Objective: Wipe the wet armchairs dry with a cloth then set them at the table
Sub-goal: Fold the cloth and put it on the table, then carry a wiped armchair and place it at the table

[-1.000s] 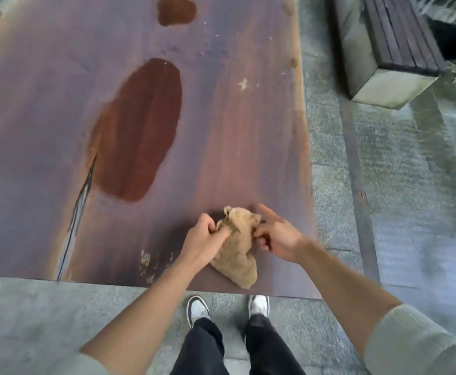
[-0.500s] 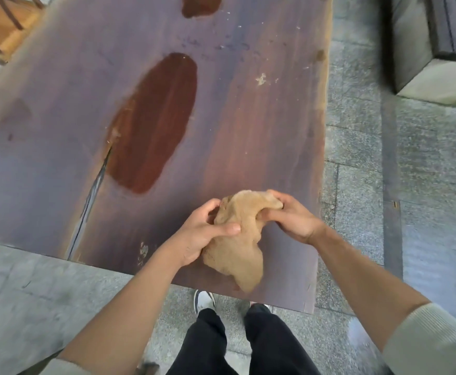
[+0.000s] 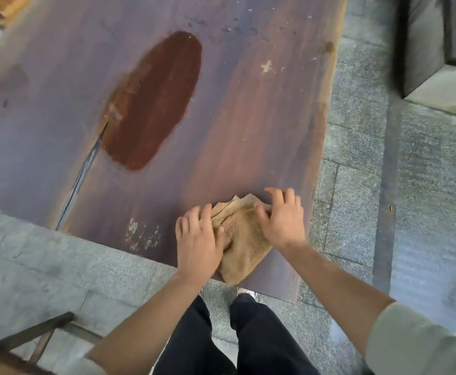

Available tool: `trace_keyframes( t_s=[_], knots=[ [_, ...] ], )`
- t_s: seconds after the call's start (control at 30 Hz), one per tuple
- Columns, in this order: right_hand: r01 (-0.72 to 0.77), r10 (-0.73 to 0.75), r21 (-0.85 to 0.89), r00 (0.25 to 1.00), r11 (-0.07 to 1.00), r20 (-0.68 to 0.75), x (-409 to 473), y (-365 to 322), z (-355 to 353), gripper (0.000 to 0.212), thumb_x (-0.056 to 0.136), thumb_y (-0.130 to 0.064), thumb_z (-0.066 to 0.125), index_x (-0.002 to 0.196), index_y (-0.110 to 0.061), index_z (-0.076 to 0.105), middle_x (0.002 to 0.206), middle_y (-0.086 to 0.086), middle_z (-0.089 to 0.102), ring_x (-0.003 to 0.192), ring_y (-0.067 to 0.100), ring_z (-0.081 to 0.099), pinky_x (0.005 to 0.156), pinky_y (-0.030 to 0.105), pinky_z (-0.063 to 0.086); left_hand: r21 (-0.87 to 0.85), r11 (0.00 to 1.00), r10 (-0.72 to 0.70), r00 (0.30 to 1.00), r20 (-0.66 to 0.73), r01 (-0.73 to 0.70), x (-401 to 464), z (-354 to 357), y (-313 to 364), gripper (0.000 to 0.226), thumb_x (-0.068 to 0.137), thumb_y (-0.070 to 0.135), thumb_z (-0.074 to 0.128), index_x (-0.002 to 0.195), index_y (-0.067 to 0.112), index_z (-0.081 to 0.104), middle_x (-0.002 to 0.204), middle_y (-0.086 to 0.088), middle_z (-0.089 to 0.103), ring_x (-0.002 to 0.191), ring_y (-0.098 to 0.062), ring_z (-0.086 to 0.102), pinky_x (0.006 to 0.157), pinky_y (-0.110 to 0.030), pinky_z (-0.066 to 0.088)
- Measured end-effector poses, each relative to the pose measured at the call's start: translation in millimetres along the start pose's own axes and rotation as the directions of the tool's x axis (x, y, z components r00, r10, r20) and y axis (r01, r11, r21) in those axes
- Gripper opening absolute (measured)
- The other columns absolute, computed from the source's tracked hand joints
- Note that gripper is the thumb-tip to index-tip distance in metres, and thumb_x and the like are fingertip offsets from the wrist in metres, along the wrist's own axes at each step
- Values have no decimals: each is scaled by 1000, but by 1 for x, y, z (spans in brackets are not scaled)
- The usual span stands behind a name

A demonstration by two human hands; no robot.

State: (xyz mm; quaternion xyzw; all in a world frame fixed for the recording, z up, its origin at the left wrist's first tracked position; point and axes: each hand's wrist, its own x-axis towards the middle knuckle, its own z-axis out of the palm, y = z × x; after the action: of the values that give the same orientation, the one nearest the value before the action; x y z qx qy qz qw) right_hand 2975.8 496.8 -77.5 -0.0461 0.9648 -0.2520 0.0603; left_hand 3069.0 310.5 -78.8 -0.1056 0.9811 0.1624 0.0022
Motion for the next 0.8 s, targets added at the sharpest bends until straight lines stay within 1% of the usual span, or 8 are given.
trace_keyframes(
  t_s=[0.07,0.13,0.2,0.27,0.37,0.47,0.63,0.8],
  knots=[
    [206,-203,-80,978,975,41,-13,-9,9,42,94,-47,52,130,-25,58,126,9,55,117,34,49,103,52,39,53,990,127,990,54,-130,-17,8,5,58,93,44,46,146,21,38,149,-9,38,139,-32,33,113,-56,28],
    [369,-329,-167,917,914,225,-21,-12,20,48,96,-50,41,136,-27,56,140,9,53,133,33,44,117,57,25,98,984,130,971,200,-152,-33,17,8,61,95,51,38,150,25,36,160,-8,28,149,-33,20,115,-60,24],
    [423,-332,-254,882,870,334,-20,-12,24,53,100,-51,34,145,-29,50,154,5,44,145,30,33,121,61,11,118,990,36,958,286,-73,-42,21,6,65,97,59,25,156,34,17,166,-6,10,153,-30,4,118,-61,16],
    [438,-317,-321,875,840,365,-19,-16,22,54,103,-49,35,151,-28,43,160,5,37,150,34,24,120,65,4,90,994,-81,956,283,58,-49,17,2,68,98,62,17,157,33,3,167,-9,1,153,-29,-4,121,-58,8],
    [475,-358,-300,857,827,371,-24,-42,15,57,103,-47,36,155,-25,36,163,8,32,153,38,18,122,63,-1,53,984,-177,968,179,170,-68,-5,-12,70,98,62,15,157,25,9,166,-10,9,153,-27,3,122,-53,7],
    [618,-494,-196,749,761,442,-52,-98,24,56,104,-46,35,157,-25,33,165,9,28,153,33,18,124,58,1,26,951,-307,940,146,307,-114,-33,-49,67,100,58,19,157,23,12,166,-8,12,153,-24,7,123,-49,8],
    [772,-631,-9,525,635,571,-165,-208,71,57,107,-47,32,159,-24,28,166,10,23,154,27,16,124,54,3,14,800,-600,798,46,600,-245,-77,-129,68,101,54,29,157,18,16,165,-11,13,152,-27,10,122,-51,9],
    [886,-733,95,310,453,605,-348,-306,120,58,106,-49,36,157,-21,32,164,8,29,150,26,27,122,52,13,-50,591,-805,584,-105,805,-440,-125,-200,62,97,50,42,147,14,35,157,-16,31,146,-30,26,116,-52,22]
  ],
)
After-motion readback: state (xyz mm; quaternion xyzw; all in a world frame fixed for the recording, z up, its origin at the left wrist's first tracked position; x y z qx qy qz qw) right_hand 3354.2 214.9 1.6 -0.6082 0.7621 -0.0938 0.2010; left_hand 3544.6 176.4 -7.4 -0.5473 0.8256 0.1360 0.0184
